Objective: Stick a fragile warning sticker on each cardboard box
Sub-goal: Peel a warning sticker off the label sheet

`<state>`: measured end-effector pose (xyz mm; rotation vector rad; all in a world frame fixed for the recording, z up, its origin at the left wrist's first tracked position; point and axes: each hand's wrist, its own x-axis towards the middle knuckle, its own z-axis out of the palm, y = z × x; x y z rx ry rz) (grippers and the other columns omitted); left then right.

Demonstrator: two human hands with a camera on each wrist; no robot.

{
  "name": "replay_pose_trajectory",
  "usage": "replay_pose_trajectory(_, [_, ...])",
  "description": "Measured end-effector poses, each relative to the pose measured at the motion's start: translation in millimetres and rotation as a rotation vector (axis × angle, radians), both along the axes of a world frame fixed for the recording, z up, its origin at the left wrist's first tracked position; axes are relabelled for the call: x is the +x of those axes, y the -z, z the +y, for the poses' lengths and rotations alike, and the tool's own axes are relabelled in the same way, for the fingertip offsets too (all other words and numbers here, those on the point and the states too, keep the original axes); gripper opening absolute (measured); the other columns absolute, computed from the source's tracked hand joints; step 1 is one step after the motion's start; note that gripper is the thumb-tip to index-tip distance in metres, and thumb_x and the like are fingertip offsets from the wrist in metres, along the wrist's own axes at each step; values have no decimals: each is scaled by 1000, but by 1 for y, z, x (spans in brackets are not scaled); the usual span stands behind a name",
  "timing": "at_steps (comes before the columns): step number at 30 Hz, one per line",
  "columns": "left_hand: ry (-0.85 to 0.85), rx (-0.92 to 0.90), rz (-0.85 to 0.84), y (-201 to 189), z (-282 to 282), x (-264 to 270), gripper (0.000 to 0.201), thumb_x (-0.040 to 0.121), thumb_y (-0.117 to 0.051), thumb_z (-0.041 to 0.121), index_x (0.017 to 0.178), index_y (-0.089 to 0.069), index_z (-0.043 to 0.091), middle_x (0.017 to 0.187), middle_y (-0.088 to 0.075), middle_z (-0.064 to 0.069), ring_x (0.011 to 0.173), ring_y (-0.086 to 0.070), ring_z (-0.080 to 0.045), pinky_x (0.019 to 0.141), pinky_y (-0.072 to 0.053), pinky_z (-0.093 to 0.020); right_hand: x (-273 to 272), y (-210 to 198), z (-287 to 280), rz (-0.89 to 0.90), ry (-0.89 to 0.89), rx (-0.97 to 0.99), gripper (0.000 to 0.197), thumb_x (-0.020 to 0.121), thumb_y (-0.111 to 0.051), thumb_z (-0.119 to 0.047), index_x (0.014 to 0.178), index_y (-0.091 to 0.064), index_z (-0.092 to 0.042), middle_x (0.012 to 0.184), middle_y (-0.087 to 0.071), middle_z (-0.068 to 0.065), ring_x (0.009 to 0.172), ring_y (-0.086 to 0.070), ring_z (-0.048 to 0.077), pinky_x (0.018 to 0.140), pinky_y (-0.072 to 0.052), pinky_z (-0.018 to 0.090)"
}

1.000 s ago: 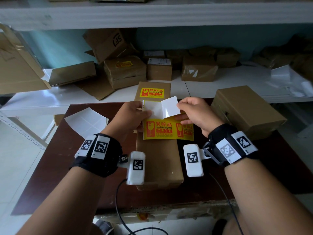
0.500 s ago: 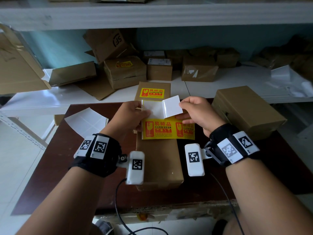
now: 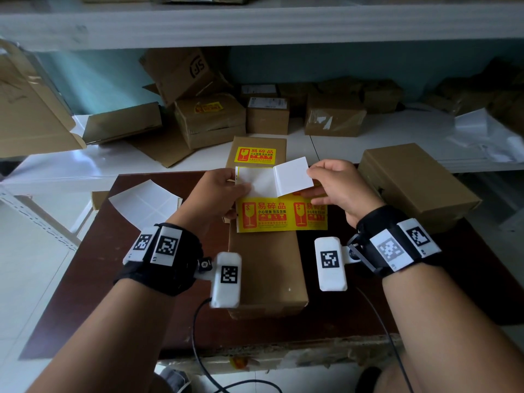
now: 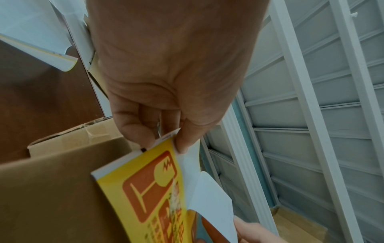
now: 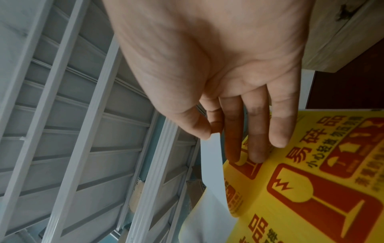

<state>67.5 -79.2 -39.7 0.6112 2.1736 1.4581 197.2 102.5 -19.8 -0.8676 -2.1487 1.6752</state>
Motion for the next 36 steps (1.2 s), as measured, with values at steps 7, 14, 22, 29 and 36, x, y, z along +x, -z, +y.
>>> replay_pose_trajectory(7, [-6, -19, 22, 1, 0, -2, 11, 97, -61, 18, 103, -69, 13, 79, -72, -7, 57, -63, -12, 49, -51, -24, 2, -2, 1, 7, 11, -5, 16, 100, -51, -18, 100, -65, -11, 99, -71, -1, 83, -72, 17, 80, -57, 37])
replay_pose_trajectory(14, [-10, -44, 66, 0, 0, -2, 10, 97, -61, 18, 102, -68, 14, 79, -71, -6, 56, -63, -11, 47, -51, -20, 3, -2, 2, 6, 22, -12, 16, 100, -51, -18, 99, -65, -12, 97, -71, -1, 86, -73, 20, 84, -58, 41])
replay_pose_trajectory(22, [-19, -35, 65, 1, -1, -4, 11, 97, -61, 18, 104, -69, 15, 86, -74, -9, 66, -68, -16, 57, -56, -31, 4, 1, 5, 6, 31, -28, 14, 101, -50, -16, 97, -63, -13, 97, -71, -1, 83, -72, 19, 77, -56, 35])
replay_pose_trajectory(29, [-25, -10, 40, 3, -3, -7, 10, 96, -61, 15, 97, -69, 20, 79, -73, -4, 55, -67, -9, 51, -55, -28, 5, 1, 11, 16, 47, -48, 15, 101, -50, -16, 93, -63, -15, 98, -71, 2, 87, -72, 23, 79, -57, 37])
replay_pose_trajectory(36, [-32, 10, 18, 2, -4, -7, 10, 96, -61, 14, 98, -69, 20, 87, -75, -7, 63, -69, -14, 55, -57, -31, 8, -1, 16, 33, 70, -63, 14, 101, -48, -16, 98, -61, -12, 103, -70, 6, 84, -72, 21, 79, -56, 37])
